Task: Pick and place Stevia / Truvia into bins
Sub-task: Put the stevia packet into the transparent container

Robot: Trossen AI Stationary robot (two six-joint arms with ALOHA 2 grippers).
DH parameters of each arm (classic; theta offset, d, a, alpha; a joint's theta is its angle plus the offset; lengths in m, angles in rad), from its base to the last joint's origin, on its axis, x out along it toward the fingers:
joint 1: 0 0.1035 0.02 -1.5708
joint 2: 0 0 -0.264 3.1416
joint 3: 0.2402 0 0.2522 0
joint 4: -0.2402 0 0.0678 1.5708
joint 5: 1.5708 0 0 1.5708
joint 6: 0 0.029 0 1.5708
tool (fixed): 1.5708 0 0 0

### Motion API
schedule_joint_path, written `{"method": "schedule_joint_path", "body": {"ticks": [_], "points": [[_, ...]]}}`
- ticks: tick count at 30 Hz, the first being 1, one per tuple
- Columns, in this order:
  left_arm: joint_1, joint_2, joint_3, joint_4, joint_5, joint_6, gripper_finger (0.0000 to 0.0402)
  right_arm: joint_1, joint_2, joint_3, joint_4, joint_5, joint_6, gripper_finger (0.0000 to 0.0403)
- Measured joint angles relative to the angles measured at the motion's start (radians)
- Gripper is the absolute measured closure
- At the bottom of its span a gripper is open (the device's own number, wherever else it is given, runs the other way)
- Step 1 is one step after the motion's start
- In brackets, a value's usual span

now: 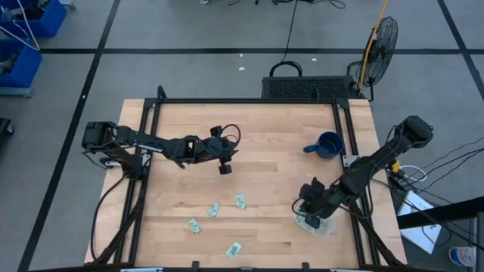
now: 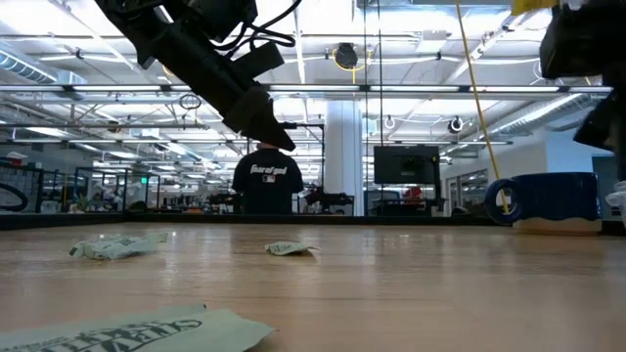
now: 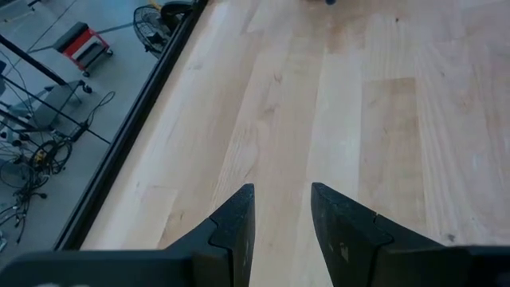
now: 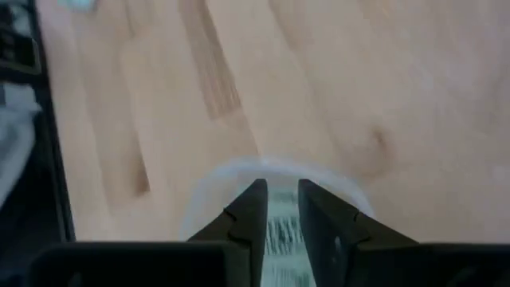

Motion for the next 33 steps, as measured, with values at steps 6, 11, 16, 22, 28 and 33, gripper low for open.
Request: {"method": "schedule_joint_path", "body": {"ticks": [6,11,16,22,28,33], "points": [[0.000,0.000,0.000,-0.025,0.062,-0.039,0.0270,-0.017,-0.004,0.000,0.080,0.227,-0.156,0.0328],[-0.003,0.000,0.000,-0.089,0.166,-0.115,0.0270,-0.101,0.003,0.000,0.193,0.340,-0.380,0.0328],[-0.024,0.000,0.000,-0.214,0.236,-0.161,0.0270,-0.206,0.073,0.001,0.418,0.307,-0.660,0.0327],[-0.071,0.000,0.000,-0.398,0.260,-0.169,0.0270,-0.347,0.258,0.000,0.765,-0.004,-0.881,0.0327],[-0.123,0.000,0.000,-0.485,0.264,-0.287,0.0270,-0.477,0.471,0.001,1.110,-0.284,-0.955,0.0324],[-0.158,0.000,0.000,-0.492,0.262,-0.296,0.0270,-0.524,0.604,0.050,1.210,-0.371,-0.948,0.0287]]}}
